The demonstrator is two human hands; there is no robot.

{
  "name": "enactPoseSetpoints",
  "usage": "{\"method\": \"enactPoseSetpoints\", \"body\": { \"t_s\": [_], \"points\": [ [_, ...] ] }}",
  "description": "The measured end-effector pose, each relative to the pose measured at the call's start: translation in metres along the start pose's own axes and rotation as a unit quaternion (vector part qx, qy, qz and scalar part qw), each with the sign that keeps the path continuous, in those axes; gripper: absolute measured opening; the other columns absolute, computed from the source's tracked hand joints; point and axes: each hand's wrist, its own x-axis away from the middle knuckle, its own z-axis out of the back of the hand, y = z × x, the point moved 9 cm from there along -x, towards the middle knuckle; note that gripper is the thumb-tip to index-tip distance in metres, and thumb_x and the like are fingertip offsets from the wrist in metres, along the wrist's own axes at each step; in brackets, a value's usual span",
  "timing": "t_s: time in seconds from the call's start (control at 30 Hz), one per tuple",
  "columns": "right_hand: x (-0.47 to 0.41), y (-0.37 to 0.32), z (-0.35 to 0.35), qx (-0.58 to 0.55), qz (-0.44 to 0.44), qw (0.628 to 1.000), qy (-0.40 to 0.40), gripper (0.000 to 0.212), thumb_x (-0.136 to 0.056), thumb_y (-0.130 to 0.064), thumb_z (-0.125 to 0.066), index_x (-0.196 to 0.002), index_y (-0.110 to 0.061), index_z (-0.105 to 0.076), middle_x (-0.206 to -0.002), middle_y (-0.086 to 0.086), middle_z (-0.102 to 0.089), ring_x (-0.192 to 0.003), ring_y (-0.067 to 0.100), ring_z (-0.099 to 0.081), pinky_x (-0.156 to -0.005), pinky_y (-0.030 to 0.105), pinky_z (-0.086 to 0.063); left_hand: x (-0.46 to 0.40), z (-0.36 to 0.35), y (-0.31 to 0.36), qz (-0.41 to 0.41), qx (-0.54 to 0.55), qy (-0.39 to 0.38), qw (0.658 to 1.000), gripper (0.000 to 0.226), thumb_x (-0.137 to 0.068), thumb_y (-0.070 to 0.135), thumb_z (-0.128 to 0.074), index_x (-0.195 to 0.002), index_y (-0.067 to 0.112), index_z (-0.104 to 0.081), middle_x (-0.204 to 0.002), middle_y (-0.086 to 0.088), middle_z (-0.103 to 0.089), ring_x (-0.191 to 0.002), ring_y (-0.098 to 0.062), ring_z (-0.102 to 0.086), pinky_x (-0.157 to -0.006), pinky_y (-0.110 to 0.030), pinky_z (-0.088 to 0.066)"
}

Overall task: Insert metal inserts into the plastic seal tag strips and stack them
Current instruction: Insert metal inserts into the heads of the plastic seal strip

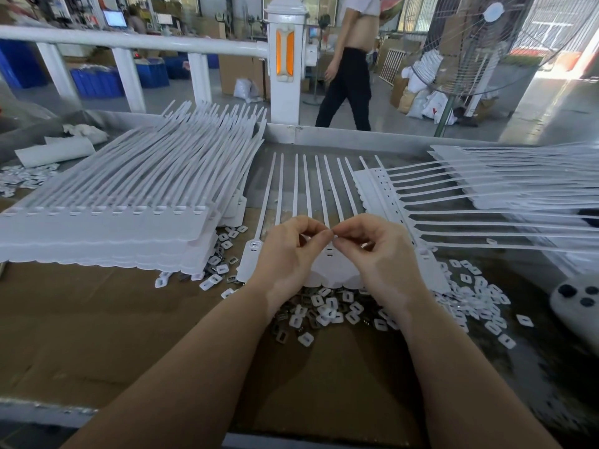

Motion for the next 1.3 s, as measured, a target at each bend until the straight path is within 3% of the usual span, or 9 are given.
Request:
{"method": "enactPoseSetpoints", "body": {
  "t_s": [0.13,0.43,0.6,0.7,0.83,0.97,1.17,1.3],
  "points": [
    [-0.001,0.002,0.003,-0.01,-0.002,1.0,0.021,0.008,-0.082,-0.005,-0.068,-0.084,-0.013,-0.067,-0.079,-0.003,-0.066,-0.075,0.002,-0.06,-0.067,0.008,-0.044,0.001,-0.002,0.0,-0.001,-0.004,-0.012,1.0,0.006,-0.088,0.028,-0.061,-0.084,0.025,-0.064,-0.075,0.013,-0.059,-0.068,0.0,-0.05,-0.062,-0.011,-0.04],
    [0.002,-0.009,-0.001,0.094,0.074,0.993,0.011,0.013,-0.081,-0.007,-0.069,-0.093,-0.012,-0.072,-0.081,-0.007,-0.064,-0.074,0.001,-0.058,-0.068,0.008,-0.042,0.0,0.0,-0.002,0.015,0.011,-0.007,1.0,0.014,-0.089,0.023,-0.06,-0.086,0.012,-0.069,-0.068,0.008,-0.056,-0.059,0.009,-0.049,-0.056,-0.005,-0.036],
    [0.004,-0.019,0.002,0.152,0.121,0.981,0.025,0.01,-0.085,-0.008,-0.065,-0.091,-0.005,-0.072,-0.082,0.002,-0.067,-0.079,0.014,-0.06,-0.074,0.023,-0.048,0.003,-0.002,0.002,0.017,0.028,-0.03,0.999,0.017,-0.091,0.024,-0.056,-0.084,0.018,-0.07,-0.076,0.007,-0.064,-0.066,0.008,-0.052,-0.061,-0.005,-0.038],
    [0.003,-0.012,0.013,0.186,0.099,0.975,0.07,0.011,-0.088,-0.009,-0.061,-0.092,-0.004,-0.07,-0.084,0.003,-0.067,-0.081,0.017,-0.06,-0.075,0.029,-0.049,0.004,-0.005,0.003,0.017,0.005,-0.04,0.999,0.018,-0.09,0.029,-0.056,-0.076,0.034,-0.066,-0.082,0.013,-0.066,-0.077,0.0,-0.056,-0.069,-0.009,-0.04],
    [0.001,0.007,0.034,0.248,0.018,0.959,0.136,0.011,-0.09,-0.012,-0.059,-0.093,-0.008,-0.069,-0.086,0.003,-0.067,-0.083,0.02,-0.059,-0.077,0.031,-0.047,0.003,-0.008,0.001,-0.01,-0.12,-0.042,0.992,0.011,-0.09,0.028,-0.057,-0.089,0.025,-0.068,-0.082,0.019,-0.056,-0.076,0.002,-0.051,-0.067,-0.001,-0.036],
    [0.0,0.014,0.032,0.295,-0.009,0.948,0.117,0.012,-0.091,-0.012,-0.058,-0.092,-0.009,-0.069,-0.086,0.006,-0.068,-0.082,0.022,-0.06,-0.076,0.037,-0.049,0.004,-0.012,0.002,-0.053,-0.224,-0.053,0.972,0.015,-0.086,0.03,-0.063,-0.099,0.023,-0.068,-0.09,0.016,-0.051,-0.093,-0.005,-0.043,-0.077,-0.014,-0.033],
    [0.001,0.016,0.023,0.348,-0.006,0.935,0.065,0.014,-0.091,-0.009,-0.055,-0.094,-0.01,-0.069,-0.088,0.006,-0.068,-0.084,0.021,-0.057,-0.073,0.027,-0.039,0.002,-0.009,0.0,-0.045,-0.251,-0.043,0.966,0.019,-0.086,0.033,-0.062,-0.103,0.026,-0.068,-0.103,0.01,-0.057,-0.105,-0.009,-0.042,-0.085,-0.016,-0.029],
    [0.001,0.017,0.016,0.382,0.003,0.924,0.021,0.016,-0.092,-0.011,-0.053,-0.098,-0.01,-0.068,-0.092,0.005,-0.067,-0.088,0.019,-0.055,-0.075,0.028,-0.04,0.002,-0.009,-0.001,-0.039,-0.25,-0.042,0.966,0.019,-0.086,0.034,-0.063,-0.103,0.026,-0.068,-0.103,0.009,-0.056,-0.106,-0.011,-0.043,-0.09,-0.018,-0.029]
  ]
}}
